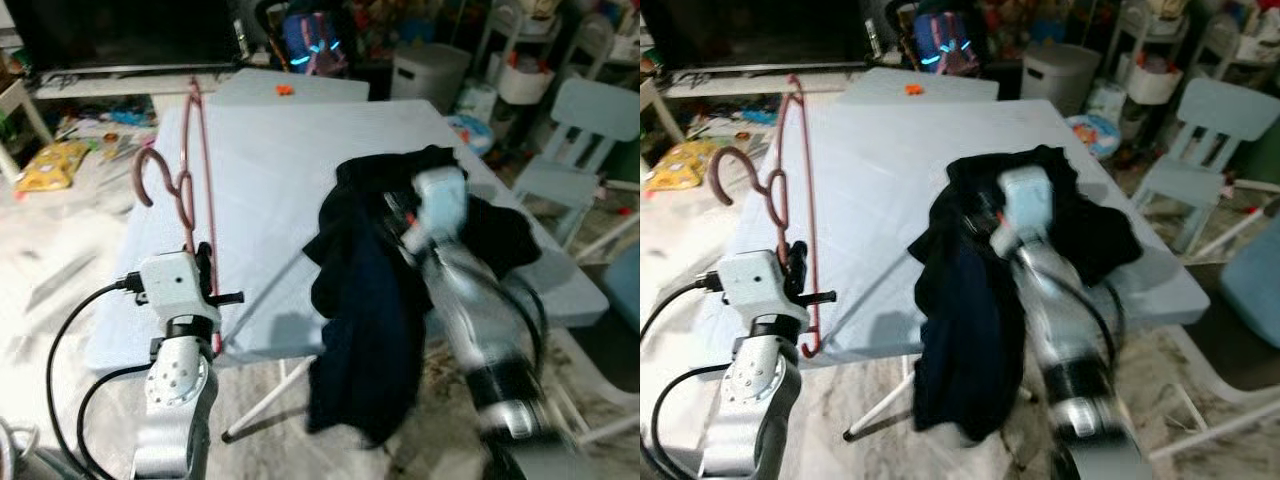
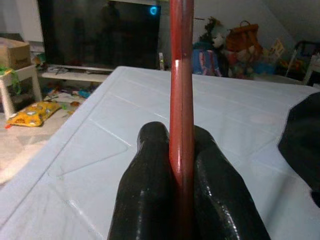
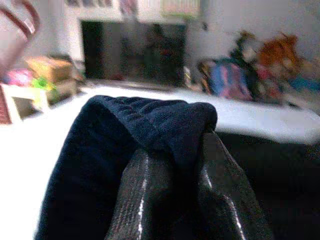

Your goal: Hang hanger

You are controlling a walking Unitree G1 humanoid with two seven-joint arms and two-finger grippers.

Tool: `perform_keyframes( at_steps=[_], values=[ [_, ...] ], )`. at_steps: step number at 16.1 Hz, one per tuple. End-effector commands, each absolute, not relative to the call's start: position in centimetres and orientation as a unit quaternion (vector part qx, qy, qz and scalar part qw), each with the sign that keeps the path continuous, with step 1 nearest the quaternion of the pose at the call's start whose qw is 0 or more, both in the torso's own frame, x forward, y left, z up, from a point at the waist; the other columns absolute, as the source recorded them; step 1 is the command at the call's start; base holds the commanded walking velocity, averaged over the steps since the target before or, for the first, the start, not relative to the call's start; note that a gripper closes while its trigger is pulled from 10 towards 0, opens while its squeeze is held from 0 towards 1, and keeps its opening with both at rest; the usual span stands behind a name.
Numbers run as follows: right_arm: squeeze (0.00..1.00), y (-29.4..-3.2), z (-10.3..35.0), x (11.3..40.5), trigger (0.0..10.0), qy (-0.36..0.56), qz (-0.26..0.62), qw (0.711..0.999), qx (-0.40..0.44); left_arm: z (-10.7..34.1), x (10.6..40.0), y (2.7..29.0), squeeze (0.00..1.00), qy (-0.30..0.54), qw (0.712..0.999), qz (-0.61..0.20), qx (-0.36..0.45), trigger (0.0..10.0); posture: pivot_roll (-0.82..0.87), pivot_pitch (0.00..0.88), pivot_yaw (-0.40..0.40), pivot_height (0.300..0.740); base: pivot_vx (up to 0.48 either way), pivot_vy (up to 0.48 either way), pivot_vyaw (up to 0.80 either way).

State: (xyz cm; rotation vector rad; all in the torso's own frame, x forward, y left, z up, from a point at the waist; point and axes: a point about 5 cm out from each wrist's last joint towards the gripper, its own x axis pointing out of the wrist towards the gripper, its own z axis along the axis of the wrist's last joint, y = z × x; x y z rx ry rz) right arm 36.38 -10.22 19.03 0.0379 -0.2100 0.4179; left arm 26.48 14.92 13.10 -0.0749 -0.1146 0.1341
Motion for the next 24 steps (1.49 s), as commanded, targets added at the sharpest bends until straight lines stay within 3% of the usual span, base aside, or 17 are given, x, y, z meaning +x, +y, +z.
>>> perform_keyframes(
  at_steps=[1, 4, 8, 14, 17, 19, 20, 23, 24],
  values=[
    [0.00, -10.0, 20.8, 37.0, 10.0, -0.135, 0.209, 0.968, 0.030, 12.6, 26.5, 14.6, 0.00, -0.044, 0.996, 0.073, -0.038, 10.0, -0.01, 0.000, -0.046, 0.740, 0.000, 0.000, 0.00],
    [0.00, -6.1, 25.2, 39.4, 10.0, -0.140, 0.263, 0.952, 0.063, 12.3, 26.2, 14.4, 0.00, -0.045, 0.994, 0.089, -0.044, 10.0, 0.02, 0.000, -0.087, 0.740, 0.000, 0.000, 0.00],
    [0.00, -5.3, 31.0, 40.8, 10.0, -0.172, 0.262, 0.943, 0.113, 12.0, 25.7, 14.3, 0.00, -0.044, 0.992, 0.106, -0.053, 10.0, 0.04, 0.000, -0.130, 0.740, 0.000, 0.000, 0.00],
    [0.00, -10.3, 39.9, 40.6, 10.0, -0.321, 0.110, 0.932, 0.130, 11.8, 25.0, 14.6, 0.00, -0.044, 0.990, 0.123, -0.055, 10.0, 0.06, 0.000, -0.147, 0.740, 0.000, 0.000, 0.00],
    [0.00, -11.5, 39.6, 40.8, 10.0, -0.323, 0.097, 0.935, 0.112, 11.9, 25.3, 14.2, 0.00, -0.045, 0.991, 0.115, -0.055, 10.0, 0.04, 0.000, -0.134, 0.740, 0.000, 0.000, 0.00],
    [0.00, -11.0, 34.5, 41.7, 10.0, -0.254, 0.112, 0.958, 0.079, 12.0, 25.5, 13.8, 0.00, -0.046, 0.992, 0.106, -0.054, 10.0, 0.04, 0.000, -0.128, 0.740, 0.000, 0.000, 0.00],
    [1.00, -10.3, 31.2, 42.0, 10.0, -0.199, 0.145, 0.968, 0.044, 12.0, 25.5, 13.8, 0.00, -0.046, 0.992, 0.104, -0.054, 10.0, 0.04, 0.000, -0.126, 0.740, 0.000, 0.000, 0.00],
    [1.00, -9.9, 20.8, 41.1, 10.0, -0.021, 0.236, 0.966, -0.105, 11.8, 25.4, 13.8, 0.00, -0.041, 0.993, 0.098, -0.053, 10.0, 0.04, 0.000, -0.115, 0.740, 0.000, 0.000, 0.00],
    [1.00, -10.1, 19.6, 40.8, 10.0, -0.002, 0.249, 0.961, -0.121, 11.8, 25.4, 13.8, 0.00, -0.041, 0.993, 0.097, -0.053, 10.0, 0.04, 0.000, -0.115, 0.740, 0.000, 0.000, 0.00]
  ],
)
